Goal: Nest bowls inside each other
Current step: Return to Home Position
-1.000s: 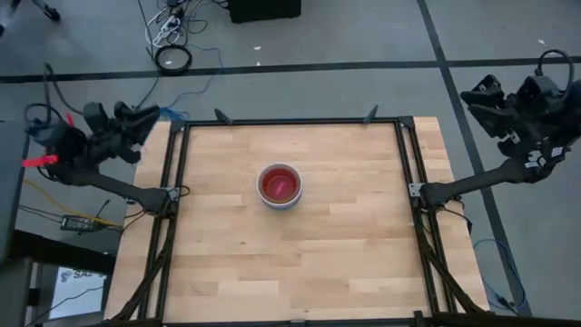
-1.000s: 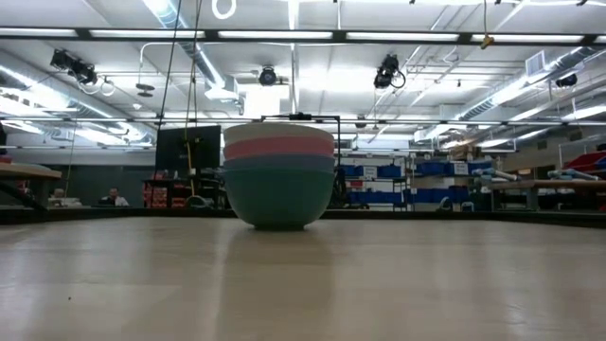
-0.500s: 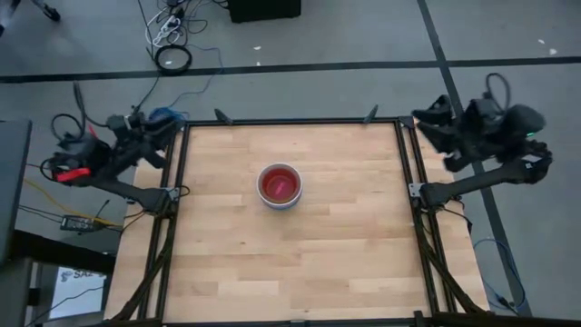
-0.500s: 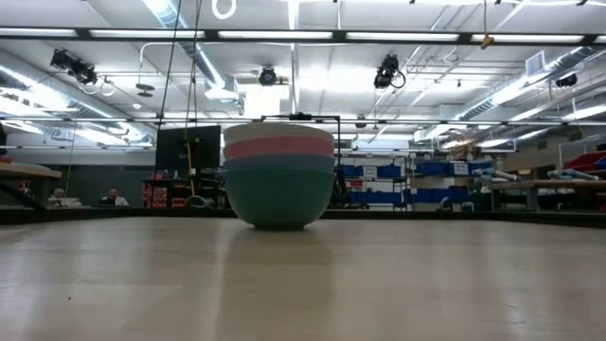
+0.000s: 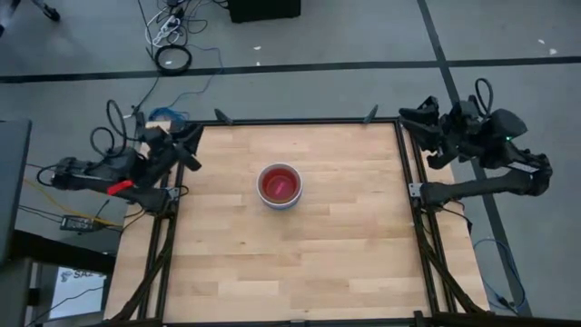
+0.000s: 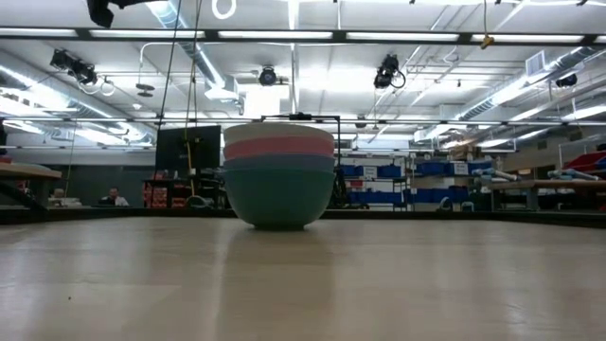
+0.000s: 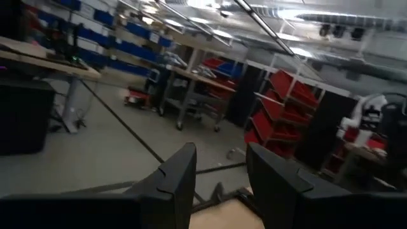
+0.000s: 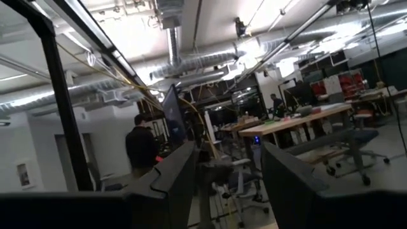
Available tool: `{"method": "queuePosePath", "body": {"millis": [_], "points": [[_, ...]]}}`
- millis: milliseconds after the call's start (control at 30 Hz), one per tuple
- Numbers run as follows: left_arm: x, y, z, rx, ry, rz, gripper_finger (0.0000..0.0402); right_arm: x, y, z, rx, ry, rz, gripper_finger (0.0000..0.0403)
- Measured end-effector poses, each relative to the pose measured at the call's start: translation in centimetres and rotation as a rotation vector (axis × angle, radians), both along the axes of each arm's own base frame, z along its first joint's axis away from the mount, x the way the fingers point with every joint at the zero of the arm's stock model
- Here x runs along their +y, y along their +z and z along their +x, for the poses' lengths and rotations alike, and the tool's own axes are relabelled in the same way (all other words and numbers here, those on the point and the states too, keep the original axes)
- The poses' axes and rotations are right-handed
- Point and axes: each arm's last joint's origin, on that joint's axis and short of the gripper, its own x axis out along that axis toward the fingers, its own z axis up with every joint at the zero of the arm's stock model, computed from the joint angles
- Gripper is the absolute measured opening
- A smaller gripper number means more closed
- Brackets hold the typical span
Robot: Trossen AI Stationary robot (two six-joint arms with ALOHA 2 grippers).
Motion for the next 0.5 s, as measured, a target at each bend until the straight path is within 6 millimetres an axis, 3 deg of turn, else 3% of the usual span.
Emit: {"method": "queuePosePath", "body": {"millis": [500], "points": [[3.2, 0.1, -0.7, 0.057, 0.311, 0.029, 0.0147, -1.0, -0.6, 0.2, 0.061, 0.027, 0.031, 0.0168]]}}
